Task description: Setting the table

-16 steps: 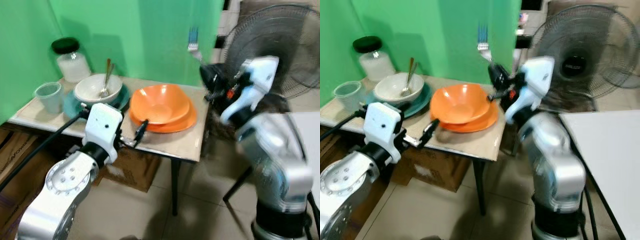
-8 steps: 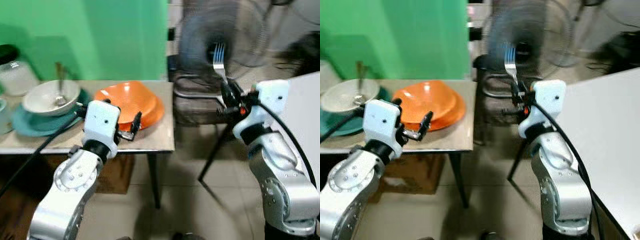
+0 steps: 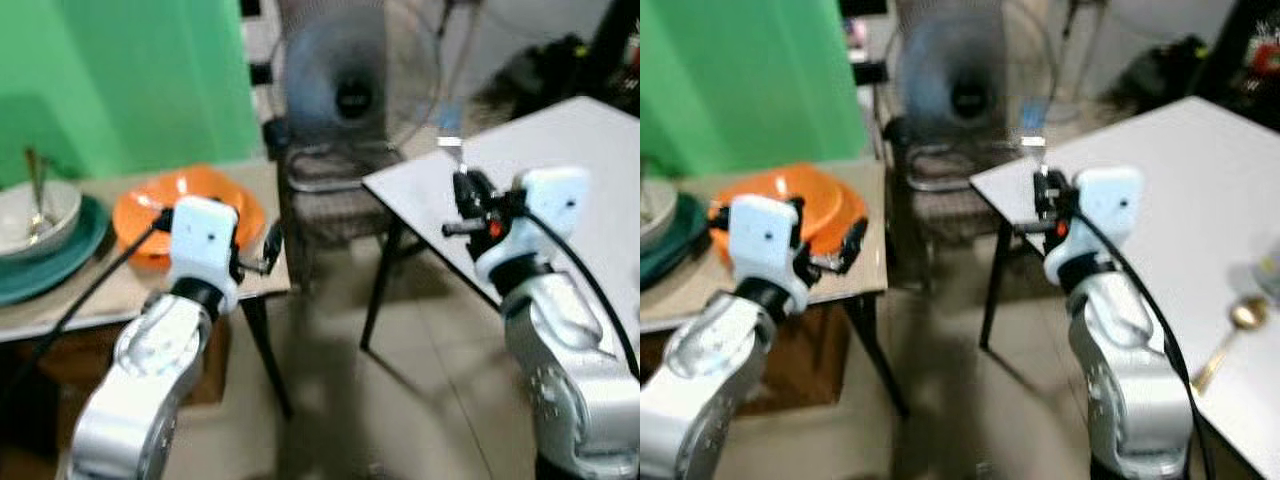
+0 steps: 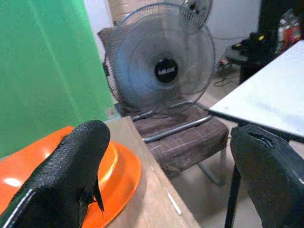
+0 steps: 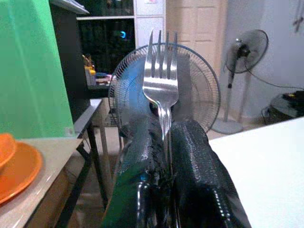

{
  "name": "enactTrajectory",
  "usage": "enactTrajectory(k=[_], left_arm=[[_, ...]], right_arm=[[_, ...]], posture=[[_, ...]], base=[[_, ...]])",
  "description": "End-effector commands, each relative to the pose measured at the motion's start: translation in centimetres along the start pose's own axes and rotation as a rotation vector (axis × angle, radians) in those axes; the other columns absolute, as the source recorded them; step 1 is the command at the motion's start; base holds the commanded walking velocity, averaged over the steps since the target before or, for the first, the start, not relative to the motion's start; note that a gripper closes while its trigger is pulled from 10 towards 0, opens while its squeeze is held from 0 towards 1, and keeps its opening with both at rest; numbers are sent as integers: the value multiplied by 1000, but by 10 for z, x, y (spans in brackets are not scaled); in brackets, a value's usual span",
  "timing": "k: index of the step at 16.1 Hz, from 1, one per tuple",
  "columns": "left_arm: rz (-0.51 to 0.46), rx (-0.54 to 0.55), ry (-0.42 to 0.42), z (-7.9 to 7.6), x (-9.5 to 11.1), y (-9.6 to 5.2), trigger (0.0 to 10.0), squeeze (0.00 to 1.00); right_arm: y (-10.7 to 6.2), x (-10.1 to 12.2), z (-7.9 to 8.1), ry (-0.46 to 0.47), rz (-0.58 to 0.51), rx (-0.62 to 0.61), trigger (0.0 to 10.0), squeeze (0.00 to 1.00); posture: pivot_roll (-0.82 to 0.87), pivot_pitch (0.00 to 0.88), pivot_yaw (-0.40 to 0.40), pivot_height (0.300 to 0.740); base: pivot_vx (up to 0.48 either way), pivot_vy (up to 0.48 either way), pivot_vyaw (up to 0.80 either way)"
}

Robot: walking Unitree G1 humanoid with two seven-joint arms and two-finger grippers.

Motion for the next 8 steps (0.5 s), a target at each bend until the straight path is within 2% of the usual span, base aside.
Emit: enactTrajectory(k=[1, 2, 5, 8], left_arm=[[7, 18, -25, 2, -1, 0, 10000, 0], [-3, 33, -42, 5, 1, 0, 10000, 0], [-2, 58, -12, 8, -1, 2, 10000, 0], [-9, 84, -33, 11, 1, 5, 10000, 0]], right_arm=[[1, 1, 7, 5, 1, 29, 10000, 0], [3, 0, 7, -12, 5, 21, 10000, 0], [5, -11, 0, -11, 60, -14, 10000, 0], [8, -11, -2, -33, 71, -27, 10000, 0]], posture=[[-62, 64, 18, 740], [-61, 62, 16, 740], [-61, 56, 6, 740], [-79, 60, 0, 740]], base=[[0, 0, -800], [0, 0, -800], [0, 0, -800], [0, 0, -800]])
Point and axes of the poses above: a point about 5 cm out from each wrist's last joint towards the gripper, its own y axis pointing out of the wrist towards the gripper, its own x axis along the axis of the wrist's last joint, z = x × y, the point moved 3 cm from there along y, pointing out of the wrist towards the gripper, and after that the axes turned 9 degrees about y, right-handed, at the moved point
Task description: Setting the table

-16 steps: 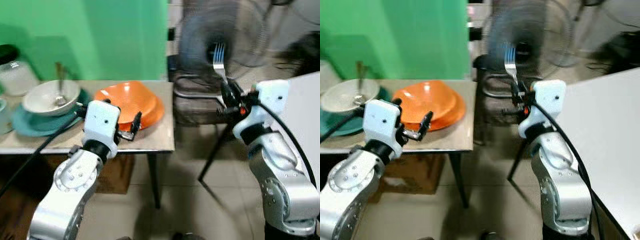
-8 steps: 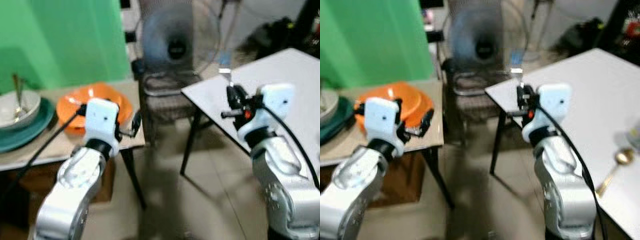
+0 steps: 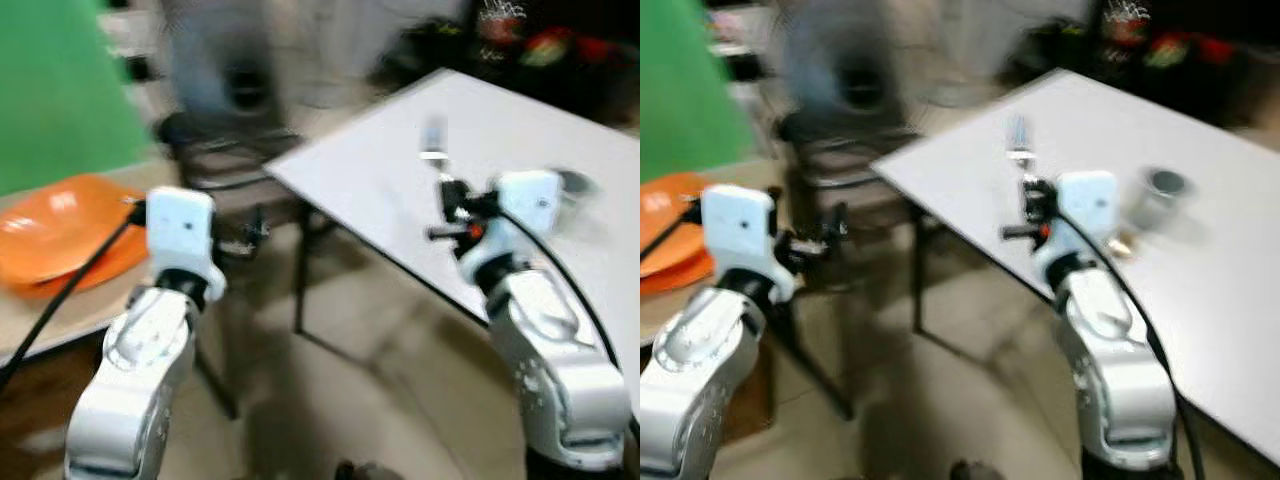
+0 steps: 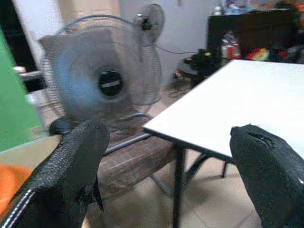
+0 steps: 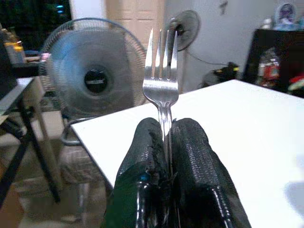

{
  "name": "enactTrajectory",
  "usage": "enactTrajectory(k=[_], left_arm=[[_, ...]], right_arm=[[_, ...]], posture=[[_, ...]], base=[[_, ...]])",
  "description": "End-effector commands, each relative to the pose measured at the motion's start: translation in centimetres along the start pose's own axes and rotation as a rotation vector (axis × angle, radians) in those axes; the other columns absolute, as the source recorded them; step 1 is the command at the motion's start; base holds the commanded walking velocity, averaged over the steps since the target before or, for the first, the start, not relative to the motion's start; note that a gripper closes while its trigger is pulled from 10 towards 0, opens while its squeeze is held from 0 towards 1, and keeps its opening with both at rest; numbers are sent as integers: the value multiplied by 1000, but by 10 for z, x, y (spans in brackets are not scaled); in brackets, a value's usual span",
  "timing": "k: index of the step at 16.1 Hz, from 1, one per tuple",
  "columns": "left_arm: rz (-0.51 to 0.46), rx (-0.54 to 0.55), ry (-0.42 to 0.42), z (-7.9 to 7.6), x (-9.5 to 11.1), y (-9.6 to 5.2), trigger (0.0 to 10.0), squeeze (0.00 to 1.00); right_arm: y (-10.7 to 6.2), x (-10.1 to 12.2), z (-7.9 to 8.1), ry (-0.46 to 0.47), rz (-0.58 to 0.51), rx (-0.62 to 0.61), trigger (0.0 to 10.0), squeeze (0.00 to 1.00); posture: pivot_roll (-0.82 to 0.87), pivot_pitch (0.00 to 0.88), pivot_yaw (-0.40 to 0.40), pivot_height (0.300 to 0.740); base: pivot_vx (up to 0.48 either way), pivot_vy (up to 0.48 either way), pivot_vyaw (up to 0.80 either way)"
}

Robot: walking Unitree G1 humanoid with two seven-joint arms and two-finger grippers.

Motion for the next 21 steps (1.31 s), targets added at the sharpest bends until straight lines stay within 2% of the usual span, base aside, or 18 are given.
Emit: enactTrajectory(k=[1, 5, 7, 8, 9, 10, 12, 17, 21], left_arm=[[-5, 4, -12, -1, 2, 1, 10000, 0], [14, 4, -19, 0, -4, -1, 10000, 0], [-19, 111, -24, 11, -2, 2, 10000, 0], [-24, 115, -16, 12, -2, 3, 10000, 0], [19, 124, -37, 13, -6, 3, 10000, 0], [47, 123, -65, 12, -8, 4, 10000, 0], [45, 42, -85, 6, -7, 2, 10000, 0], [52, 32, -111, 6, -8, 4, 10000, 0], [55, 30, -107, 9, -8, 4, 10000, 0]], right_arm=[[1, 2, -6, -19, 5, -32, 10000, 0], [-2, 1, -9, -23, 14, -65, 10000, 0], [-4, -1, -9, -16, 21, -83, 10000, 0], [-5, -2, -9, -14, 26, -85, 10000, 0], [-5, -3, -9, -13, 31, -86, 10000, 0], [-5, -4, -9, -13, 33, -88, 10000, 0], [-4, -4, -10, -12, 39, -92, 10000, 0], [-4, -9, -10, -6, 63, -91, 10000, 0], [-5, -12, -9, 5, 84, -89, 10000, 0]], posture=[[-84, 64, -1, 740], [-95, 80, 29, 740], [-91, 82, 35, 740], [-91, 80, 34, 740], [-93, 79, 35, 740], [-93, 79, 35, 740], [-93, 75, 34, 740], [-91, 69, 34, 740], [-86, 69, 32, 740]], base=[[0, 0, -800], [0, 0, -800], [0, 0, -800], [0, 0, -800], [0, 0, -800], [0, 0, -800], [0, 0, -800], [0, 0, -800], [0, 362, -722]])
Point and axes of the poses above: a point about 5 cm out from each wrist's last joint towards the gripper, its own y axis pointing out of the wrist towards the gripper, its own x axis along the axis of the wrist's last joint, z = x × y, the point moved 3 cm from there along y, pointing out of the wrist towards the gripper, and after that the axes turned 9 degrees about y, right-handed, at the moved point
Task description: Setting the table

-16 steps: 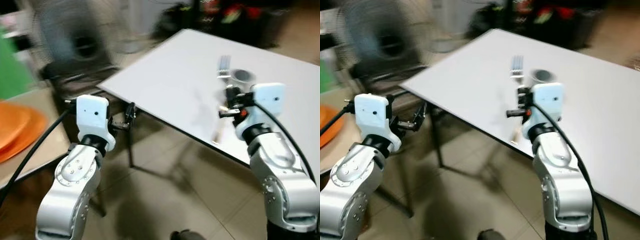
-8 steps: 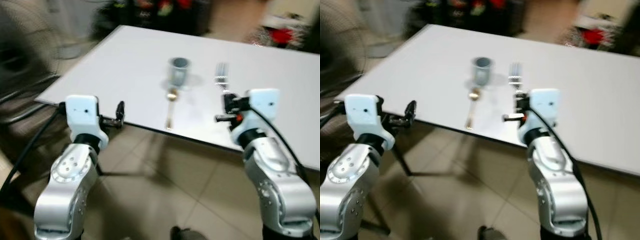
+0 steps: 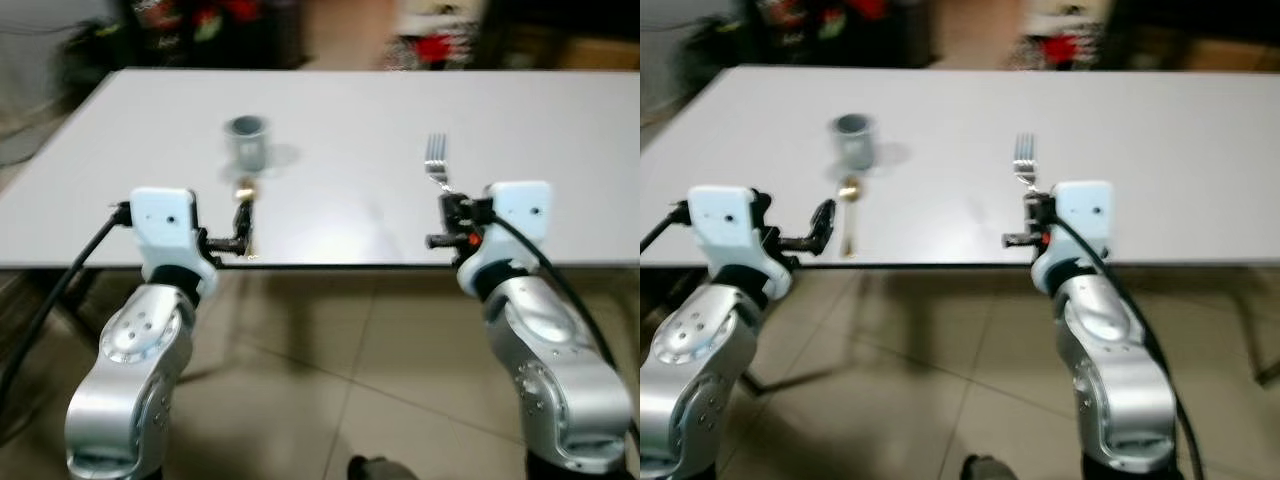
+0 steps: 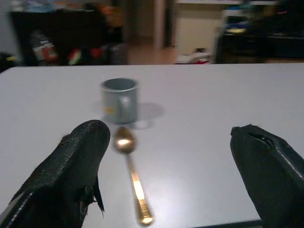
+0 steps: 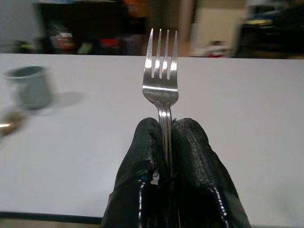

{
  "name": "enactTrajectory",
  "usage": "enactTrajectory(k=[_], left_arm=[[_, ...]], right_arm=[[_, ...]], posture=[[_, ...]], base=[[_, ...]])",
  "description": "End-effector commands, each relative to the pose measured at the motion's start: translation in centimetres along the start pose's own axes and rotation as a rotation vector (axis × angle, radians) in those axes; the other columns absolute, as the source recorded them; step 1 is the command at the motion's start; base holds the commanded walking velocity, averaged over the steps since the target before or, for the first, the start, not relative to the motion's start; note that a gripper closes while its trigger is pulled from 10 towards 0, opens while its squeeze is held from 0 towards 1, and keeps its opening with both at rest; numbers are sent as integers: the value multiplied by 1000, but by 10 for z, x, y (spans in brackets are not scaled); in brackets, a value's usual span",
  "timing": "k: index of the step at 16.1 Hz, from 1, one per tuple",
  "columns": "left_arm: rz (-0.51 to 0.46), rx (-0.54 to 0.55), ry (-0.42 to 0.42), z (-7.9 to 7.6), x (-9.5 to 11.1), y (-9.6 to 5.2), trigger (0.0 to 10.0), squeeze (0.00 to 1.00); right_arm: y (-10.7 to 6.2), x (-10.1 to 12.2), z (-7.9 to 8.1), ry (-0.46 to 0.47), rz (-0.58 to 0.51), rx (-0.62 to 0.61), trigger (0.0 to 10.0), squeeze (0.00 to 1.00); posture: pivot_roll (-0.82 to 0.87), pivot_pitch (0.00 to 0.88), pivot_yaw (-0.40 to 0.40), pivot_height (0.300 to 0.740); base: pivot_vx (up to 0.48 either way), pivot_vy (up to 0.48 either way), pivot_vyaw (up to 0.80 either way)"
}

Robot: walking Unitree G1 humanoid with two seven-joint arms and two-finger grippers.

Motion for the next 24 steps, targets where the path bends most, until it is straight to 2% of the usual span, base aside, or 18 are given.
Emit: enactTrajectory(k=[1, 7, 12, 15, 24], left_arm=[[17, 19, 10, 7, -3, -1, 10000, 0], [14, 9, 10, 6, -2, -2, 10000, 0], [8, -13, 49, 6, -1, -2, 10000, 0], [16, -1, 37, 9, -3, -3, 10000, 0], [15, -3, 31, 12, -3, -6, 10000, 0]], right_arm=[[0, -1, 8, 19, 10, 32, 10000, 0], [0, -4, 9, 28, 26, 37, 10000, 0], [1, -11, 13, 32, 65, 67, 10000, 0], [2, -14, 15, 28, 78, 89, 10000, 0], [2, -16, 21, 20, 89, 121, 10000, 0]], posture=[[-86, 69, 31, 740], [-87, 67, 34, 740], [-80, 41, 36, 740], [-76, 32, 35, 740], [-72, 24, 37, 740]], base=[[0, 379, 0], [0, 359, 0], [0, 0, 0], [0, 0, 0], [294, 0, 0]])
Point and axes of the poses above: a point about 5 cm out from each wrist's last joint towards the gripper, its own y axis pointing out of the wrist towards the gripper, its own x axis along the axis of the wrist's last joint, z = x × y, the point moved 3 cm from there along y, pointing out of the wrist towards the gripper, and after that the axes turned 9 degrees about y, right-handed, at the moved point
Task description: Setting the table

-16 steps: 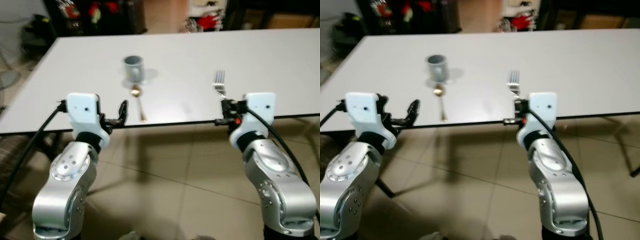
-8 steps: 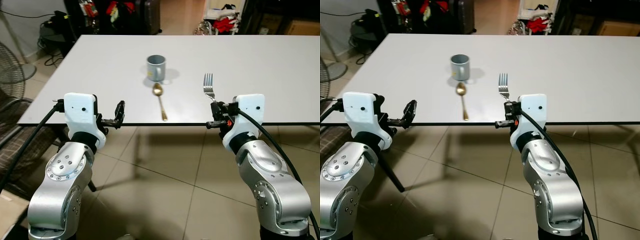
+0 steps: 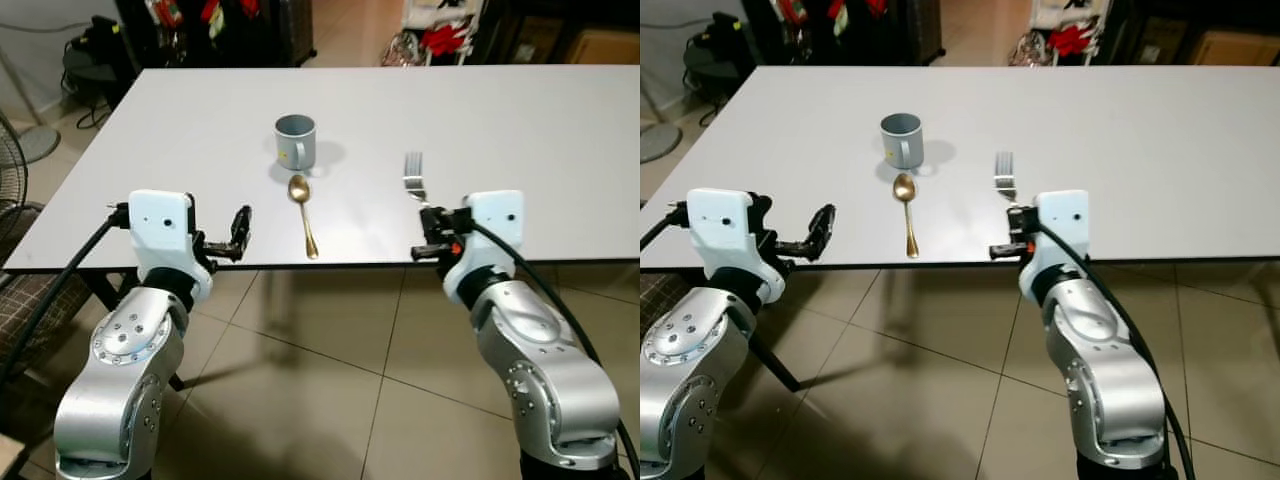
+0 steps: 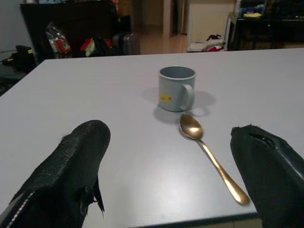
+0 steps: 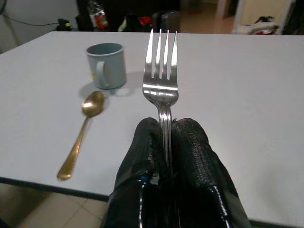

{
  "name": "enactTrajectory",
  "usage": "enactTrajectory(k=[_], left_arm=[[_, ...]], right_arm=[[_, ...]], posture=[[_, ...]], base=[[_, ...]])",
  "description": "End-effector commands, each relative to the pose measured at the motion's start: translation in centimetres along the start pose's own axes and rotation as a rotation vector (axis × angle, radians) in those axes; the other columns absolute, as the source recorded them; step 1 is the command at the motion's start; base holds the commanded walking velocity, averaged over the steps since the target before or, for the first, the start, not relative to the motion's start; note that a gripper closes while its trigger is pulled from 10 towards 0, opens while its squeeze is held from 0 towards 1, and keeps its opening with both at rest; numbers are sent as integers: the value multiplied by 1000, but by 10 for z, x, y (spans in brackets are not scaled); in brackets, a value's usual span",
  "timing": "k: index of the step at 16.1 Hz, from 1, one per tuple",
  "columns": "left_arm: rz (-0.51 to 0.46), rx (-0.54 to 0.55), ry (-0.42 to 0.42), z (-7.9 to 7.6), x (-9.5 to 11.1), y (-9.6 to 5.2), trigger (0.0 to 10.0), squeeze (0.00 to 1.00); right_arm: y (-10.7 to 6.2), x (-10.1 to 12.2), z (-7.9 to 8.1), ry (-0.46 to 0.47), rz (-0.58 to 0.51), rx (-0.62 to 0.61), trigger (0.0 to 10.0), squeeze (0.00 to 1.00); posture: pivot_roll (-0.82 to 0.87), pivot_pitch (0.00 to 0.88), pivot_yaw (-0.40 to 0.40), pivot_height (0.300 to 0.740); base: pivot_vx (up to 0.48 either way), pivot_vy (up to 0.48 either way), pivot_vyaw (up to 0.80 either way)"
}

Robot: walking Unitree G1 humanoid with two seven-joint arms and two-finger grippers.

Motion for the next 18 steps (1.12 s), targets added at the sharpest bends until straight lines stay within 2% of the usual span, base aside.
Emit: enactTrajectory(k=[1, 18], left_arm=[[-10, 2, 5, 2, 2, -3, 10000, 0], [-16, 13, -19, 5, 1, -2, 10000, 0]], right_arm=[[-1, 1, 2, 1, -4, 9, 10000, 0], [3, -2, 2, -23, 25, 41, 10000, 0]], posture=[[-70, 23, 40, 740], [-69, 24, 16, 740]], base=[[315, 0, 0], [329, 0, 0]])
Point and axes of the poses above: a point about 5 cm out from each wrist's last joint towards the gripper, its own y axis pointing out of the wrist towards the gripper, its own x axis along the axis of the wrist's last joint, z = x × y, the point moved 3 cm from there along y, pointing out of the wrist towards the gripper, and after that the axes turned 9 degrees about y, right-handed, at the moved point
